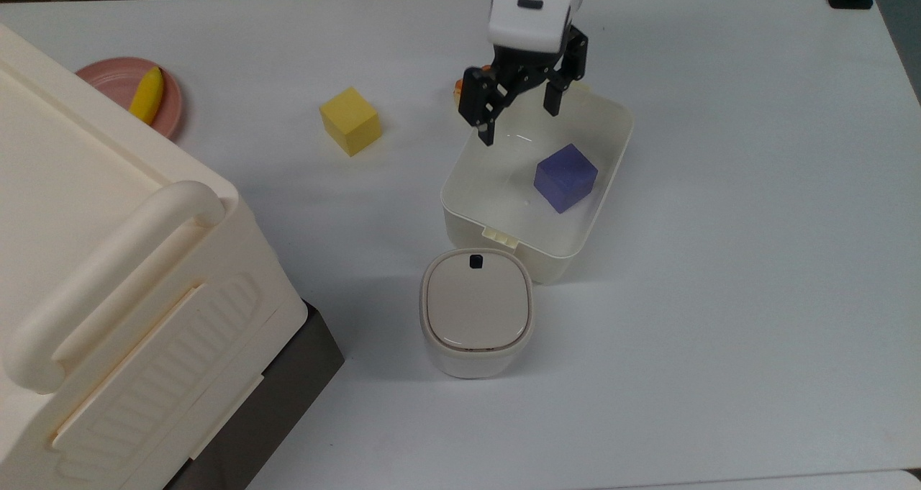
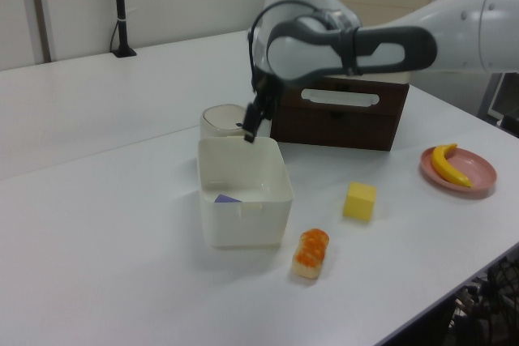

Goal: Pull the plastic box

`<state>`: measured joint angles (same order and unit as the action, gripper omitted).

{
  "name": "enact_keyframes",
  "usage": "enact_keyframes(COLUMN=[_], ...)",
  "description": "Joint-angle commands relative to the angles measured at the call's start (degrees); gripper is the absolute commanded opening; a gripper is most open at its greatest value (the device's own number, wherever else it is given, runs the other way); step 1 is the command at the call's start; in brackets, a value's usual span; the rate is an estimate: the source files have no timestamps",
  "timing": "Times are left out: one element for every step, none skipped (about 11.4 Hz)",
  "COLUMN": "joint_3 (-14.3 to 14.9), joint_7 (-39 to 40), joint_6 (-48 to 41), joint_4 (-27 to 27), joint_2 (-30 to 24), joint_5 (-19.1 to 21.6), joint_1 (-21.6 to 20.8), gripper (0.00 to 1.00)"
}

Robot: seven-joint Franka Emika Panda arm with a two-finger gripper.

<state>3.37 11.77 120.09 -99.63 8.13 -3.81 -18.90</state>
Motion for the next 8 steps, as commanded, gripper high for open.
enact_keyframes(joint_3=[-1.78, -1.87, -1.96, -2.14, -2.66, -3.28, -3.89, -3.98], joint_7=[-14.38, -18.32, -24.45, -32.34, -35.38, -35.32, -35.15, -34.71], joint_6=[-7.64, -11.77, -14.68, -17.06, -17.34, -17.34, -17.26, -17.17], joint_4=[2.06, 2.42, 2.85, 3.64, 3.82, 3.83, 3.83, 4.43], joint_2=[-3.98, -5.91, -7.41, -8.29, -8.56, -8.57, -8.57, -8.48], joint_5=[1.18, 1.09, 1.18, 0.57, 0.39, 0.56, 0.65, 1.26], joint_1=[4.99, 7.19, 10.00, 12.46, 15.53, 18.09, 19.94, 21.52], gripper=[1.00, 1.00, 1.00, 1.00, 1.00, 1.00, 1.00, 1.00])
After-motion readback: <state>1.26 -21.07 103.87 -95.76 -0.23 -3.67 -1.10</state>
